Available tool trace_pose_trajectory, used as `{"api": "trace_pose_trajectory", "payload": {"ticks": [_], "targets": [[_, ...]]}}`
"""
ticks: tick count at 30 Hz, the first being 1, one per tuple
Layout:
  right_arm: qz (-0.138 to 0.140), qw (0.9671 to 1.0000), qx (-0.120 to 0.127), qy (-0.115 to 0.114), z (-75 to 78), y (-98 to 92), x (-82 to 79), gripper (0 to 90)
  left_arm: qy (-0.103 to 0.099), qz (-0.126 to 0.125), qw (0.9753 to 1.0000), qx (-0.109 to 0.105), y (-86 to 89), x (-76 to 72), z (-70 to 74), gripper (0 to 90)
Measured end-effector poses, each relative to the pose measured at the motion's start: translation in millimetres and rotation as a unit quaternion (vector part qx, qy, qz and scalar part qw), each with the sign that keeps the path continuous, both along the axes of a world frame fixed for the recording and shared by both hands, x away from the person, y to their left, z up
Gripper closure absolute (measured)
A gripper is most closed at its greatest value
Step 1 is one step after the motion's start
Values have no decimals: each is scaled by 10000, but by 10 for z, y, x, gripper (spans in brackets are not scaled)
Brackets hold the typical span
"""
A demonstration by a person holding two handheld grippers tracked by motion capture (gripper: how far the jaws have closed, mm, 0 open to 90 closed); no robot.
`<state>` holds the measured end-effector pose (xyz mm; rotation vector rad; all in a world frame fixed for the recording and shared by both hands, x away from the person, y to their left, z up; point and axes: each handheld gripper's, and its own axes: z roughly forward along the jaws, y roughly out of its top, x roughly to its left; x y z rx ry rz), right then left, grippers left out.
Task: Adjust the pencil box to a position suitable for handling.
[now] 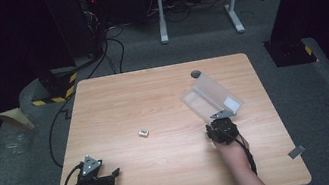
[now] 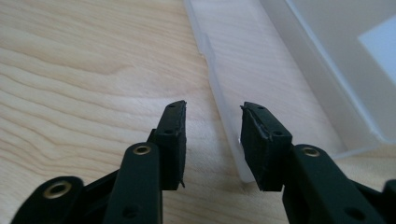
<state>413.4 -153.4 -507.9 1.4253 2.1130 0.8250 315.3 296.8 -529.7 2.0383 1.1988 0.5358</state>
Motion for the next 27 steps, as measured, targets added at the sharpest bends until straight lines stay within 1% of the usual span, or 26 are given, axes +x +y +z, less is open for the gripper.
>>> {"api": "trace_pose_trajectory", "payload": {"ticks": [1,2,3,4,9,11,14,17,22,27], "targets": [[-17,10000,-24,6,-20,-13,4,637,4,-1,10000,-1,0,0,0,208],[-17,10000,-24,6,-20,-13,4,637,4,-1,10000,-1,0,0,0,209],[-15,10000,-19,7,-49,-38,1,706,2,-6,10000,0,1,0,0,209],[-15,10000,-19,7,-49,-38,1,706,2,-6,10000,0,1,0,0,209],[81,9999,-121,-13,-60,-35,-23,822,2,-7,10000,0,1,0,0,209],[133,9998,-126,-42,-65,-32,-28,837,5,-4,10000,-1,1,0,0,209],[144,9998,-115,-27,-65,-25,-38,842,1,-3,10000,5,0,0,0,209],[246,9996,-135,-43,-69,-6,-63,855,2,-2,10000,6,0,-1,0,209],[272,9996,-93,-7,-72,19,-99,860,2,0,10000,4,0,-1,0,209],[424,9990,-113,-65,-78,59,-180,865,1,0,10000,4,0,-1,0,209]]}}
